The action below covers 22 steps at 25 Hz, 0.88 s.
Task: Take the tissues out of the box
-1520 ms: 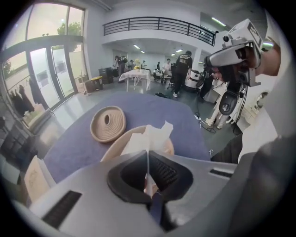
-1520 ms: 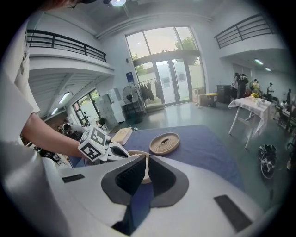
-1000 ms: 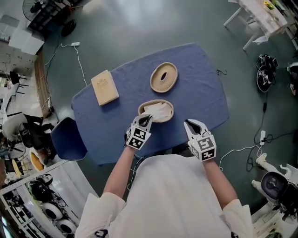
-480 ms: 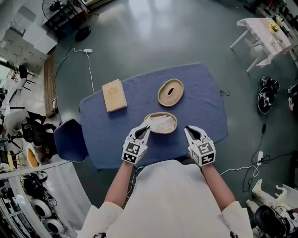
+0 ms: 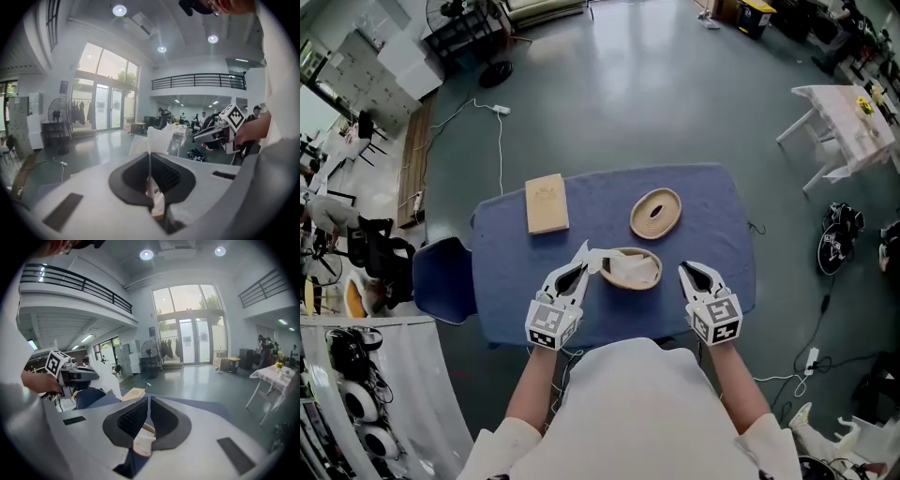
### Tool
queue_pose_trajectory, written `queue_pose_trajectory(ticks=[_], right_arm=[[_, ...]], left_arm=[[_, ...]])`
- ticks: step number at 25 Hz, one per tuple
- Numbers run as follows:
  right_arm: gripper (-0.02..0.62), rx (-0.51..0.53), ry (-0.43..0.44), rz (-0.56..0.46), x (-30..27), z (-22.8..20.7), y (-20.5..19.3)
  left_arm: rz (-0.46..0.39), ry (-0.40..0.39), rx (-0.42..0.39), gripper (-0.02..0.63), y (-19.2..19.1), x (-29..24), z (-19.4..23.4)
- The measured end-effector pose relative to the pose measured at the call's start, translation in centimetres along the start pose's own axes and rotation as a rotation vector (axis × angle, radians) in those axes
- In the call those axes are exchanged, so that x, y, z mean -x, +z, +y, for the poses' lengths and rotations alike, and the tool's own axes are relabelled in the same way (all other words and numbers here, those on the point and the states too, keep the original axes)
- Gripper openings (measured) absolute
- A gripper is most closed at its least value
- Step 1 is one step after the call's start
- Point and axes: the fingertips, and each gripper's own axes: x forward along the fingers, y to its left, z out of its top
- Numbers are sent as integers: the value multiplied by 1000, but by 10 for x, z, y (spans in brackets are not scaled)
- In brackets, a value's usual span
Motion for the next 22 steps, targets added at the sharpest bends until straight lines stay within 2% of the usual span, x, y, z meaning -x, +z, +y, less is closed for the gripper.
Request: queue_pose_trajectory(ticks=[11, 16, 22], right_arm=[[43, 68, 50, -105, 15, 14, 67], [43, 95, 74, -155, 22, 26, 95], [43, 122, 89, -190, 28, 26, 109]], left_arm=[[-117, 157, 67, 12, 43, 66, 31], [-151, 201, 57, 12, 56, 90, 41], [-194, 238, 66, 12, 70, 106, 44]])
